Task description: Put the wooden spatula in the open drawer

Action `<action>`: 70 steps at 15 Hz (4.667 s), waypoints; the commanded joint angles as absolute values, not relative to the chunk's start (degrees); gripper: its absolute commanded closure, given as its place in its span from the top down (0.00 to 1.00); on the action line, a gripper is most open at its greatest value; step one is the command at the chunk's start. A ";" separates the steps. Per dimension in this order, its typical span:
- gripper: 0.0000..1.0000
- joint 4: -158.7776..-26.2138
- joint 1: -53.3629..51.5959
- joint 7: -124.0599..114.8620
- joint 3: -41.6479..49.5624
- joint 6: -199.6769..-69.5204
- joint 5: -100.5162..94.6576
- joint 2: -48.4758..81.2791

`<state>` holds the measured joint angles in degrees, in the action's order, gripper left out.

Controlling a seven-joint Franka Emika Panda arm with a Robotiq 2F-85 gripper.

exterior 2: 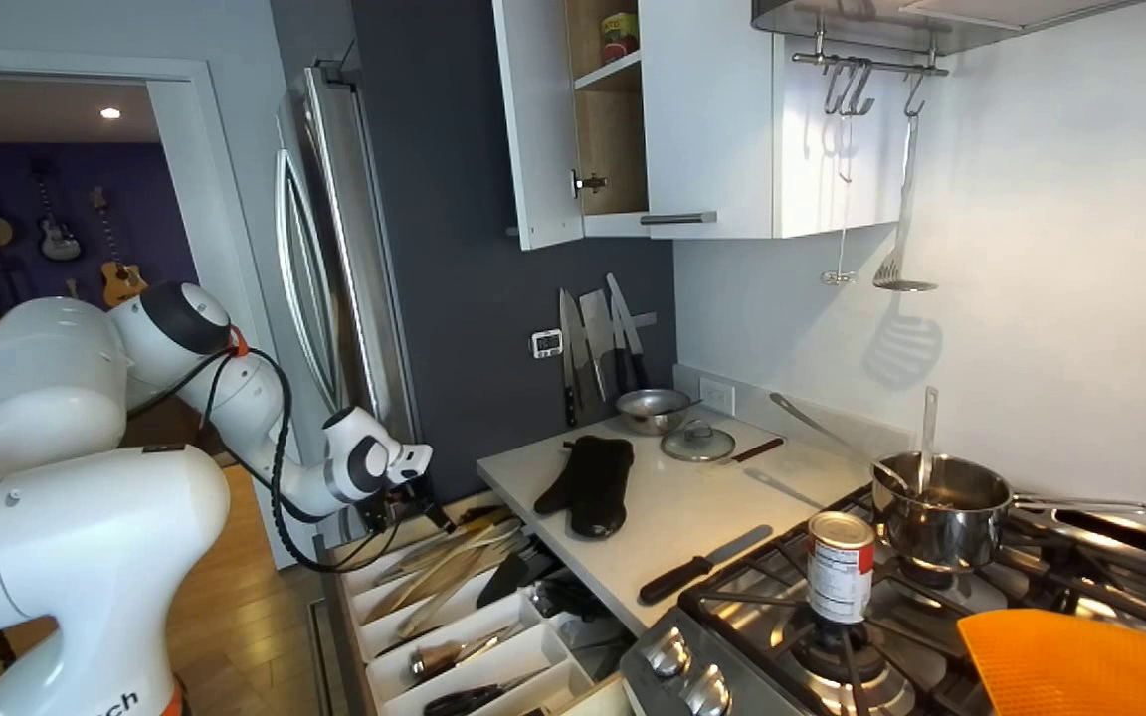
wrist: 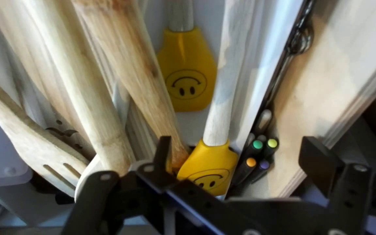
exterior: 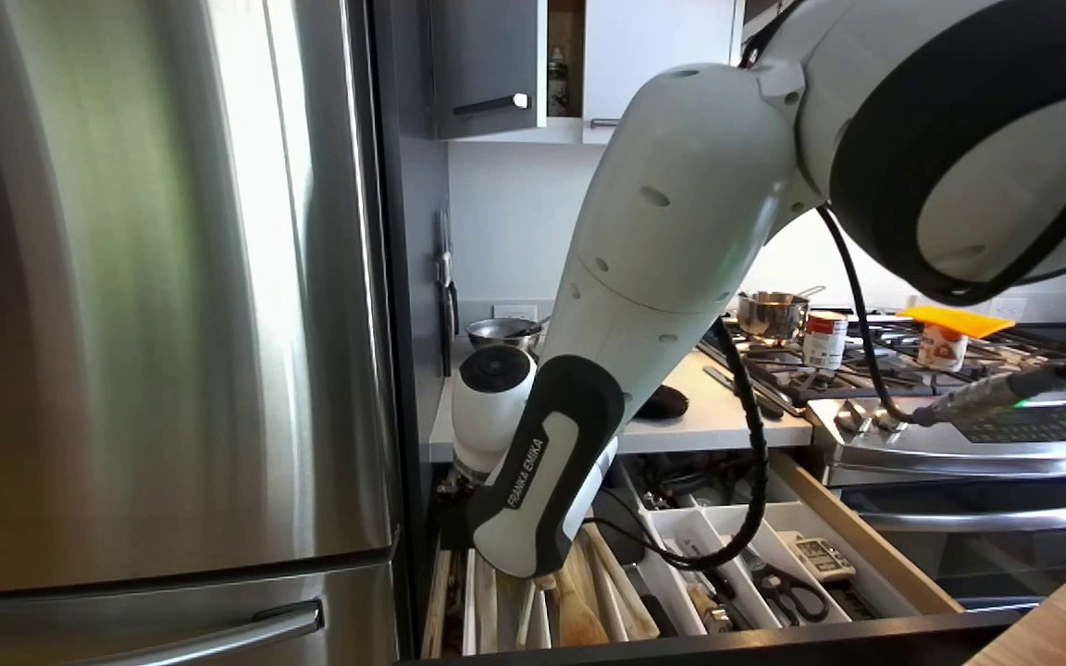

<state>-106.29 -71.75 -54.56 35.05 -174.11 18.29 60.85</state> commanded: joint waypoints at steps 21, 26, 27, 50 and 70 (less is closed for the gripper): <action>0.50 -119.61 -56.00 -32.92 19.21 -180.60 14.66 48.64; 0.59 -119.58 -55.98 -30.95 18.23 -178.02 14.75 47.14; 0.60 -119.58 -56.04 -30.73 18.03 -177.58 14.83 46.81; 0.08 -119.30 -49.66 -32.41 11.15 -171.55 14.01 45.48; 0.07 -130.31 -65.09 -41.94 24.62 -168.38 10.03 35.16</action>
